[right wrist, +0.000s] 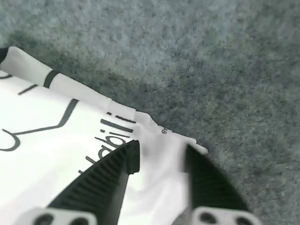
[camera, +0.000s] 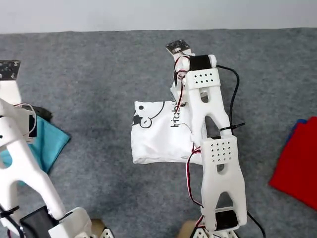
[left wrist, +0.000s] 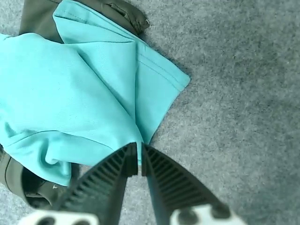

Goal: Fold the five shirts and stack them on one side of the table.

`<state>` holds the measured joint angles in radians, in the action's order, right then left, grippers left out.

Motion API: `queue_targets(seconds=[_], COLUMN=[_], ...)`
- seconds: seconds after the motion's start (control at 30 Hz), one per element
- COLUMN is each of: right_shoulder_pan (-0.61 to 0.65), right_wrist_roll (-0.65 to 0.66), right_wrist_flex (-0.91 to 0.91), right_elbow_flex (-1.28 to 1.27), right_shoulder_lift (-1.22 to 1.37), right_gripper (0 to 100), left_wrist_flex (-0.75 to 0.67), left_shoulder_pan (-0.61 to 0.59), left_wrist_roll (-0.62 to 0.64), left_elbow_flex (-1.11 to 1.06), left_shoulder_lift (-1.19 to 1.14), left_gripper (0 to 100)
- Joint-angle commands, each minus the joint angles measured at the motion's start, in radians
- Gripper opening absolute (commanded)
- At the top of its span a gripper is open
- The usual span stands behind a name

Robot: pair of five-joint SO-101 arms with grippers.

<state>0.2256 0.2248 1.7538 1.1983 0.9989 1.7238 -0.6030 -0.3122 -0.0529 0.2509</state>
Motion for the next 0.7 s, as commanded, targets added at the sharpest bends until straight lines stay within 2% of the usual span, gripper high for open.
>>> queue_targets(seconds=[0.0,0.1,0.3,0.47,0.67], right_shoulder_pan=[-0.010,-0.015,-0.054,-0.117,-0.156], right_wrist_roll=[0.008,0.015,0.017,0.018,0.018], right_wrist_flex=[0.041,0.041,0.039,-0.015,-0.082], right_elbow_flex=[0.060,0.054,-0.064,-0.192,-0.209], right_shoulder_lift=[-0.142,-0.182,-0.182,-0.171,-0.094], right_gripper=[24.6,20.4,1.7,0.9,0.9], left_wrist_flex=[-0.006,0.006,0.005,0.005,0.005], left_shoulder_pan=[-0.005,-0.005,-0.005,-0.005,-0.005], left_wrist_roll=[-0.006,-0.006,-0.006,-0.005,-0.003], left_elbow_flex=[0.004,0.004,0.004,0.004,0.004], left_shoulder_lift=[0.032,0.032,0.032,0.032,0.032], left_gripper=[2,2,2,2,2])
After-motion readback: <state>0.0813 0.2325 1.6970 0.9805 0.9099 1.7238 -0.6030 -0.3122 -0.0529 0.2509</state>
